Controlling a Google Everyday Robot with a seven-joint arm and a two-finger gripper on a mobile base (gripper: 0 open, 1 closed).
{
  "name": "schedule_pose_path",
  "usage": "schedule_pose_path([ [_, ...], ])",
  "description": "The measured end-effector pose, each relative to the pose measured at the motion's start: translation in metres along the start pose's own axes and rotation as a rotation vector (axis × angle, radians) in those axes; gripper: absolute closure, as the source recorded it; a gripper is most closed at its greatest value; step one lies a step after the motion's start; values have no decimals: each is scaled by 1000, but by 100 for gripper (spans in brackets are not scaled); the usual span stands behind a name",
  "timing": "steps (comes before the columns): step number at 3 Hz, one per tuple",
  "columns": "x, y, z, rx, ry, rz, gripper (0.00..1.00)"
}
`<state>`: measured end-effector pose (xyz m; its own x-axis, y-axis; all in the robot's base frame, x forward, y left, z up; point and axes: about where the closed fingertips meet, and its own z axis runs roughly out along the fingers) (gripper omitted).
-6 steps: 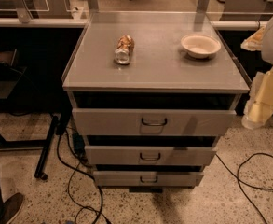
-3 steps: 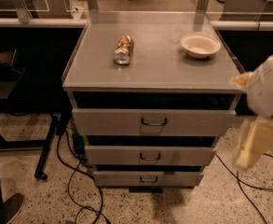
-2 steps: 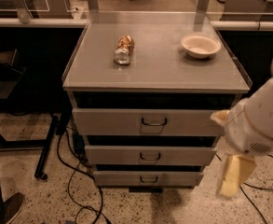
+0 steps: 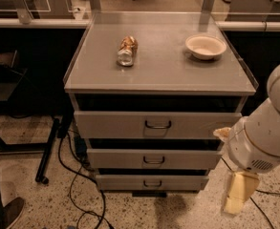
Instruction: Open bottom drawer
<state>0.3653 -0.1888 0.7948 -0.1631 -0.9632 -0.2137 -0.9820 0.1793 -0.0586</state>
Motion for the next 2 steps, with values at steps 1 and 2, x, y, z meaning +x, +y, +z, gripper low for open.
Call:
schedule_pose_path([
  [1,0,12,38,-61,-23,14,0],
  [2,-2,24,120,-181,-75,46,0],
])
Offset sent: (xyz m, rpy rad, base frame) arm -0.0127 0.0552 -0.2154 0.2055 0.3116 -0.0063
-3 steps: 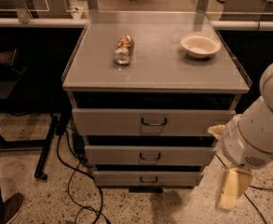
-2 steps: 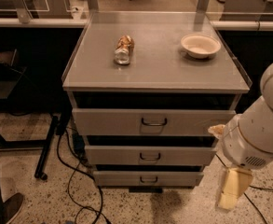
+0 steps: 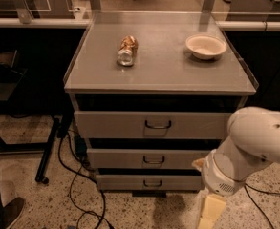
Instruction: Open bottom drawer
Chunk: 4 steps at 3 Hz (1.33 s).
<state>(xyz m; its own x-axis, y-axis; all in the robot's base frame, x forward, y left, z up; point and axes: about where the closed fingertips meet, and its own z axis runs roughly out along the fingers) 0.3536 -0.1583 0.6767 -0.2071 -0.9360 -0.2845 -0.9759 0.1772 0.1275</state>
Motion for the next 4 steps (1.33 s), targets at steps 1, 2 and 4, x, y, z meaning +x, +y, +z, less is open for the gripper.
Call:
schedule_pose_path([
  [1,-4,-14,59,-102,-47,16,0],
  [2,-4,-14,59,-102,-47,16,0],
  [4,3,-49,181,-219,-206,46,0],
])
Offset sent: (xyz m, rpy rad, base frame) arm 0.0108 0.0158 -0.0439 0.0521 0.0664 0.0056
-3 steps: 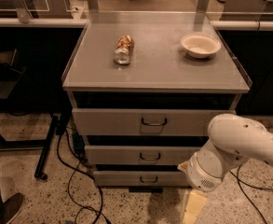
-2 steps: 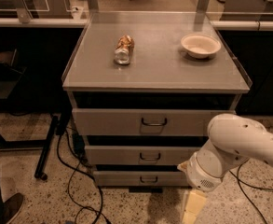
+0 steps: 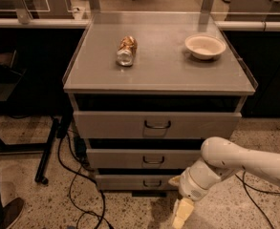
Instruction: Open bottom drawer
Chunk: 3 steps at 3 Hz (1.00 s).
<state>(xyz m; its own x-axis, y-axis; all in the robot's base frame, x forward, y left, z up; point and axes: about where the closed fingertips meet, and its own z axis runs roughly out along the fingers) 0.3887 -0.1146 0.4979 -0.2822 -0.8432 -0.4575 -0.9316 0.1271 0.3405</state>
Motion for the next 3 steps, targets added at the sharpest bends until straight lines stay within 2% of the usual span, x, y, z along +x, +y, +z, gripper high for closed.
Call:
schedule_pose_path([
  [1,1,-1,7,-6,-5,0,0],
  [2,8,-8,44,-40,-30,-2,0],
  [3,20,-39,88,-39,-58,29,0],
])
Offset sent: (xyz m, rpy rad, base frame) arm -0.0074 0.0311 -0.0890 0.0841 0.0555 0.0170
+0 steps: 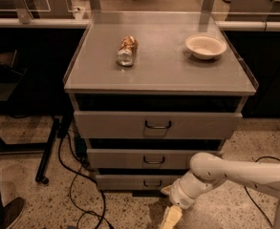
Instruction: Open bottom drawer
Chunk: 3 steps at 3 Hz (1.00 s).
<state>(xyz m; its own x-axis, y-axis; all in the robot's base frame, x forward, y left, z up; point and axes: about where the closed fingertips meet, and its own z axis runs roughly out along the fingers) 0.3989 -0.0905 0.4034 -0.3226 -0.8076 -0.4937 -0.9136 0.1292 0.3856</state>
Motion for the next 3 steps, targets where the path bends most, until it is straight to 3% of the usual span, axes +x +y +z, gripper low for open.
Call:
schedule_pose_path([
  [1,0,0,0,0,0,0,0],
  [2,4,-6,25,17,-12,-22,0],
  [3,9,-41,49,68,-24,-36,0],
])
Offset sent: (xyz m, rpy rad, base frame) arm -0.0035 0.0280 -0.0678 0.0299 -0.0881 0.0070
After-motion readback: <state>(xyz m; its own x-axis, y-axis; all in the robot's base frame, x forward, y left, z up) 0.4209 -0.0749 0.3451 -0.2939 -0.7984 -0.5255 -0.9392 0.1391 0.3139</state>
